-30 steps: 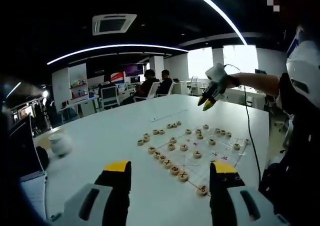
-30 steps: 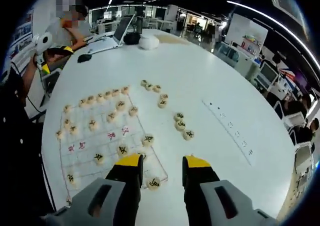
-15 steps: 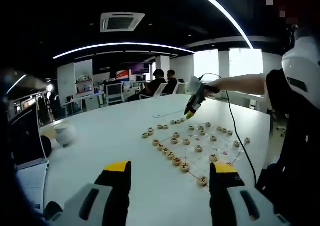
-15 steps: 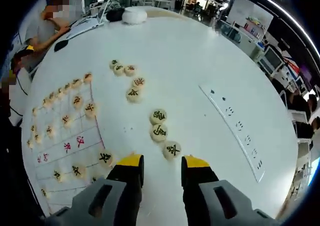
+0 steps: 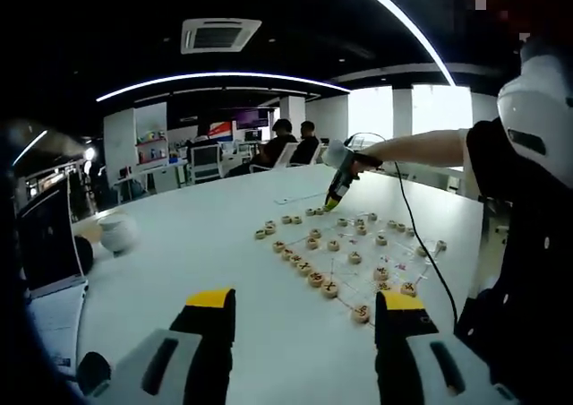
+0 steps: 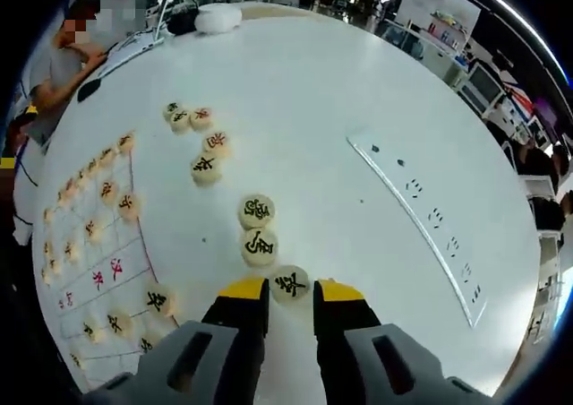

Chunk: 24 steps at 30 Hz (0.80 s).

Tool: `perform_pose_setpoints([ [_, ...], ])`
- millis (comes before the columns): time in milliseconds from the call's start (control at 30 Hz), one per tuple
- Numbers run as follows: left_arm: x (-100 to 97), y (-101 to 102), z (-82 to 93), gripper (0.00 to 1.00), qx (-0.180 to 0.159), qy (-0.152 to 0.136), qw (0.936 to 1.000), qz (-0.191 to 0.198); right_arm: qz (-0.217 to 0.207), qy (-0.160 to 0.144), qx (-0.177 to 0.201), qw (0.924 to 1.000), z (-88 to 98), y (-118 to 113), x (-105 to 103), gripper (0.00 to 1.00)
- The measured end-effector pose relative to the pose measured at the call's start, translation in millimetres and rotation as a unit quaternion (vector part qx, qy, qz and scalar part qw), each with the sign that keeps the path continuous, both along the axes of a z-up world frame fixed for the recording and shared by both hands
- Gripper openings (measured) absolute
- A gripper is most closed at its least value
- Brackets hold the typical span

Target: Pick up the chess pieces one by one and place each piece onto its starting position on the chessboard, setting the pieces on their correct points until all the chess pieces are arranged in the starting layout

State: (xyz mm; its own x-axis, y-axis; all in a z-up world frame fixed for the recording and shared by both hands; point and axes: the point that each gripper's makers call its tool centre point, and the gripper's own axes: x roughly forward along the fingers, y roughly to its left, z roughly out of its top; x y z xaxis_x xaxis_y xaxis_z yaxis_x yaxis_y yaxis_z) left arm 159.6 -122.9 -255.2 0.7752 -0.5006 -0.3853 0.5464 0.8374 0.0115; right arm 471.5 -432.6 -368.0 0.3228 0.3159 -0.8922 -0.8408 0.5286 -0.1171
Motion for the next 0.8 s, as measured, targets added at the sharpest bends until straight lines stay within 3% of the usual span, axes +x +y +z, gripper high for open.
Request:
perform_pose_setpoints([
  [100,0.9,0.2,0.4,0.64,-0.002,-0.001,1.0000,0.000,0.003,-0.003,0.004,1.0000,3.6,-1.4,3.0,0.19],
  [200,1.3,-0.3,0.7,0.64,-0.002,-0.002,1.0000,-0.001,0.004,-0.007,0.015,0.9999,13.2,0.3,-6.6,0.19],
  [400,4.8,-4.9,3.0,0.64,-0.002,-0.005,0.9999,-0.010,0.010,-0.033,0.044,0.9984,45.7,-2.2,-27.6,0.19],
  [667,10.5,-20.1,9.0,0.64,-0.003,-0.014,0.9994,-0.032,0.018,-0.080,0.090,0.9926,96.1,-16.0,-84.2,0.19],
  [800,13.1,-29.7,11.0,0.64,-0.001,-0.017,0.9988,-0.047,0.017,-0.106,0.108,0.9884,116.1,-32.1,-122.2,0.19],
])
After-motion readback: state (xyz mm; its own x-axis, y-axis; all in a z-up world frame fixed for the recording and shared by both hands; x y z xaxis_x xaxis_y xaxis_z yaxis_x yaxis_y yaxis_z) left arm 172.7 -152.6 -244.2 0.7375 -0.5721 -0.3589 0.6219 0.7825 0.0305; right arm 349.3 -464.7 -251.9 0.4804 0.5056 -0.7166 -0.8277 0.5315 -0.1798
